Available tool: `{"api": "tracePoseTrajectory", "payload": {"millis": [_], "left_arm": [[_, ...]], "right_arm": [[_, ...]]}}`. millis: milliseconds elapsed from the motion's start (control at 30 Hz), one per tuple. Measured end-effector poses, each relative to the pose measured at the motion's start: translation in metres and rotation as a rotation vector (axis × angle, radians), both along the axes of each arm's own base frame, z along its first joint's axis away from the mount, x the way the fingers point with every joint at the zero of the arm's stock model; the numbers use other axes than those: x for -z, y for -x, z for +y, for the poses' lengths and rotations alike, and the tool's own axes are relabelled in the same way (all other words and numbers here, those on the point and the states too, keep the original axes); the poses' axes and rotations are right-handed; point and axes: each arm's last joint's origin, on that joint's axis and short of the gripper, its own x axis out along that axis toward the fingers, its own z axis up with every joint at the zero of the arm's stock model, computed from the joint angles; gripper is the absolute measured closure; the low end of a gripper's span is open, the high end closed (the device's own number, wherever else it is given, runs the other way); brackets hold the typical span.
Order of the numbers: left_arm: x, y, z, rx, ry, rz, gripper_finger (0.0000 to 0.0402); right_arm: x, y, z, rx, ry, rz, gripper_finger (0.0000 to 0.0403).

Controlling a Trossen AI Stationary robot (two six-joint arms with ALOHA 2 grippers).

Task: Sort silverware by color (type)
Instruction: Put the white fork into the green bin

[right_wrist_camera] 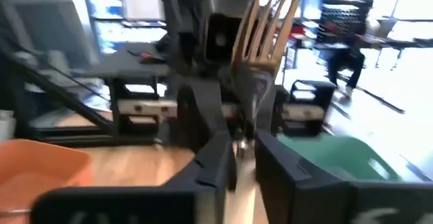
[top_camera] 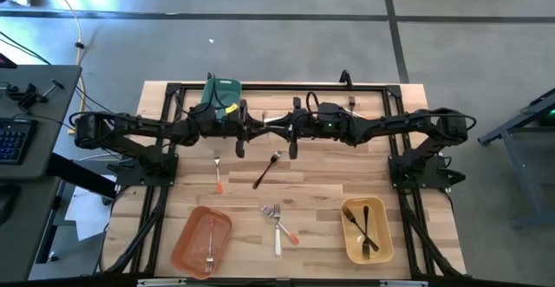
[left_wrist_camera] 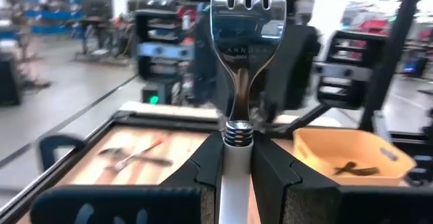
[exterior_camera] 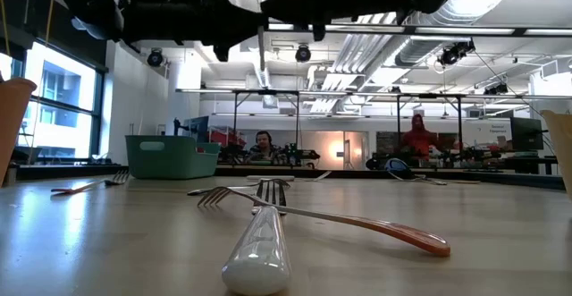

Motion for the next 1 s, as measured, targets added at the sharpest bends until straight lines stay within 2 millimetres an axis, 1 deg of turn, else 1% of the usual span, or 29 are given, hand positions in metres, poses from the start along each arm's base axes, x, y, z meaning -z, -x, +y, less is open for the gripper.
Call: {"api": "tracePoseTrajectory", "payload": {"millis": [167, 233, 300, 367, 467, 533, 600, 633, 700, 867, 1000], "left_arm": [[-0.006, 0.021, 0.016, -0.084, 0.033, 0.098, 0.0364], [-0.007, 0.034, 0.024, -0.138, 0.061, 0.163, 0.0364], [-0.010, 0.049, 0.034, -0.226, 0.113, 0.268, 0.0364], [-0.015, 0.064, 0.045, -0.358, 0.154, 0.390, 0.0364], [-0.021, 0.084, 0.063, -0.534, 0.214, 0.559, 0.0364], [-0.021, 0.093, 0.076, -0.599, 0.266, 0.645, 0.0364], [-0.017, 0.100, 0.089, -0.649, 0.310, 0.707, 0.0364], [-0.014, 0.102, 0.095, -0.662, 0.336, 0.734, 0.0364], [-0.004, 0.104, 0.107, -0.654, 0.396, 0.788, 0.0364], [0.022, 0.101, 0.129, -0.610, 0.493, 0.871, 0.0364], [0.037, 0.098, 0.141, -0.616, 0.529, 0.926, 0.0364]], "right_arm": [[0.005, 0.005, -0.009, 0.110, 0.041, 0.102, 0.0283], [0.007, 0.009, -0.013, 0.156, 0.052, 0.151, 0.0272], [0.009, 0.014, -0.018, 0.202, 0.057, 0.214, 0.0271], [0.012, 0.017, -0.021, 0.236, 0.060, 0.259, 0.0280], [0.016, 0.019, -0.023, 0.248, 0.062, 0.311, 0.0311], [0.018, 0.020, -0.024, 0.248, 0.072, 0.335, 0.0339], [0.019, 0.021, -0.024, 0.247, 0.072, 0.349, 0.0369], [0.019, 0.021, -0.024, 0.247, 0.072, 0.351, 0.0383], [0.022, 0.022, -0.024, 0.246, 0.072, 0.358, 0.0397], [0.028, 0.024, -0.023, 0.245, 0.065, 0.392, 0.0388], [0.029, 0.024, -0.023, 0.242, 0.065, 0.403, 0.0398]]}}
